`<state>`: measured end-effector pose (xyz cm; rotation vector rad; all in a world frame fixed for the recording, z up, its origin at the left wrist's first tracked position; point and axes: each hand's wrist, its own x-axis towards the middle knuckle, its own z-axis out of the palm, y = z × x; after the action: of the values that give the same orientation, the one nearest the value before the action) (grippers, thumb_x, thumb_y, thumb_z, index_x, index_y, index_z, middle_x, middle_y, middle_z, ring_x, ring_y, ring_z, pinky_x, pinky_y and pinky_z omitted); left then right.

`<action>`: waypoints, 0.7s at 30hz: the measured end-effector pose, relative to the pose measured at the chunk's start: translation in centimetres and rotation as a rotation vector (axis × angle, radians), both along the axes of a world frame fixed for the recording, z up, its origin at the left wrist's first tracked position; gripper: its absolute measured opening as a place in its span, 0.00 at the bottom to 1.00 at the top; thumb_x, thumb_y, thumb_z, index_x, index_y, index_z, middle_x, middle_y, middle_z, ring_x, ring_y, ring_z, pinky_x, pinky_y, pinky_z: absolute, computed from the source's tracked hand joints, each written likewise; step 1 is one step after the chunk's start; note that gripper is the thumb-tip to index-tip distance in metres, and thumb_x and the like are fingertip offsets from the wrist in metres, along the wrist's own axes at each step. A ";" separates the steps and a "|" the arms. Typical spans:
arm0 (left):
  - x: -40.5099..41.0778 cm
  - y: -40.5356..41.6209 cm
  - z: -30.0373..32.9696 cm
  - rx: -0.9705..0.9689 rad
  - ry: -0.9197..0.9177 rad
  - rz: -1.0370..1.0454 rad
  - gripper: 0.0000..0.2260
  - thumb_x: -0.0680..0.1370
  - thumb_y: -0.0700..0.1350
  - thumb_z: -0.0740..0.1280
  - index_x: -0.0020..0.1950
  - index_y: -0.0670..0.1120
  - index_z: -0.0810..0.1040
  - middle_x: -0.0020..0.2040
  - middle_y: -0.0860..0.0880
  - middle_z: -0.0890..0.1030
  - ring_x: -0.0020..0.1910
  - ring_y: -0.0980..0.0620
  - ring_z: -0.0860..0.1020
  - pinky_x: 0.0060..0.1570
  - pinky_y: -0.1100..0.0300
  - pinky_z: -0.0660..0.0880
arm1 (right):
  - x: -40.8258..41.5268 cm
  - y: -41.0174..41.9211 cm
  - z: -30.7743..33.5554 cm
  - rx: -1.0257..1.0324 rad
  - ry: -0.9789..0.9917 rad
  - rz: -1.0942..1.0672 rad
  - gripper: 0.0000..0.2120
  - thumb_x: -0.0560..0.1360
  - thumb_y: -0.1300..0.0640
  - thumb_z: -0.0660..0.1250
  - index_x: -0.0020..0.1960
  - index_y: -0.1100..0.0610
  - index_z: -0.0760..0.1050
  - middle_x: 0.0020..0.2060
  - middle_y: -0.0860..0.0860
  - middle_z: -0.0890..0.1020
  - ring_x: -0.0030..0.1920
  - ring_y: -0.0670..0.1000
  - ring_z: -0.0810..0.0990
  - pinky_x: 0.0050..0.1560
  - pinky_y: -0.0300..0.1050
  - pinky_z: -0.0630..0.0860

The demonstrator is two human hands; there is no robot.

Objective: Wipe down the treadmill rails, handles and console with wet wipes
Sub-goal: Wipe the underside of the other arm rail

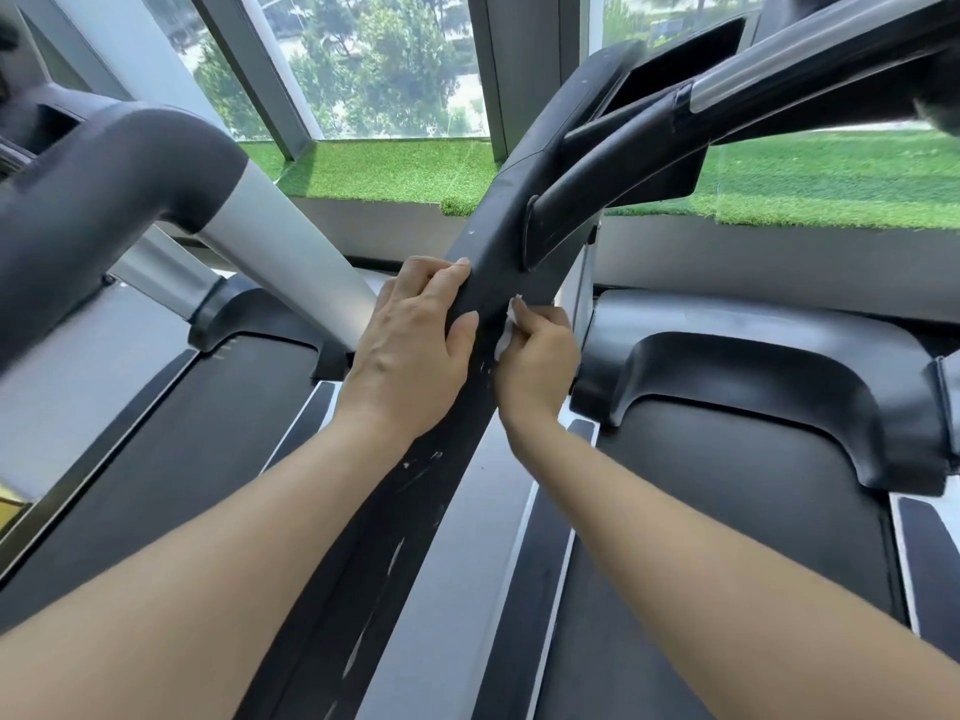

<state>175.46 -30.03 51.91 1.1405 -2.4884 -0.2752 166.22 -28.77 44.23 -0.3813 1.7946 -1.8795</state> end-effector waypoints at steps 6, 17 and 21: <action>0.0 0.0 0.0 0.004 -0.002 0.005 0.20 0.80 0.44 0.61 0.72 0.46 0.67 0.65 0.50 0.69 0.63 0.50 0.66 0.61 0.65 0.59 | -1.2 -0.7 0.5 0.188 0.171 -0.031 0.11 0.79 0.57 0.62 0.51 0.60 0.82 0.38 0.51 0.82 0.35 0.47 0.75 0.38 0.38 0.65; 0.0 0.1 -0.1 -0.011 -0.017 0.012 0.19 0.80 0.44 0.61 0.72 0.46 0.68 0.64 0.50 0.70 0.62 0.50 0.67 0.60 0.67 0.59 | -3.9 -3.1 -2.5 0.338 0.139 -0.042 0.12 0.80 0.55 0.61 0.56 0.55 0.81 0.48 0.56 0.82 0.48 0.58 0.79 0.40 0.41 0.64; 0.0 0.2 0.1 -0.003 -0.020 0.020 0.20 0.80 0.45 0.61 0.72 0.47 0.67 0.64 0.51 0.69 0.62 0.50 0.66 0.60 0.65 0.60 | 0.0 0.3 -1.6 0.130 0.268 -0.013 0.10 0.78 0.59 0.63 0.50 0.58 0.83 0.37 0.50 0.80 0.40 0.51 0.78 0.37 0.30 0.64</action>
<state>175.46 -29.80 51.96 1.1717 -2.4925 -0.2549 166.21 -28.43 42.59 -0.5980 2.0851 -1.7754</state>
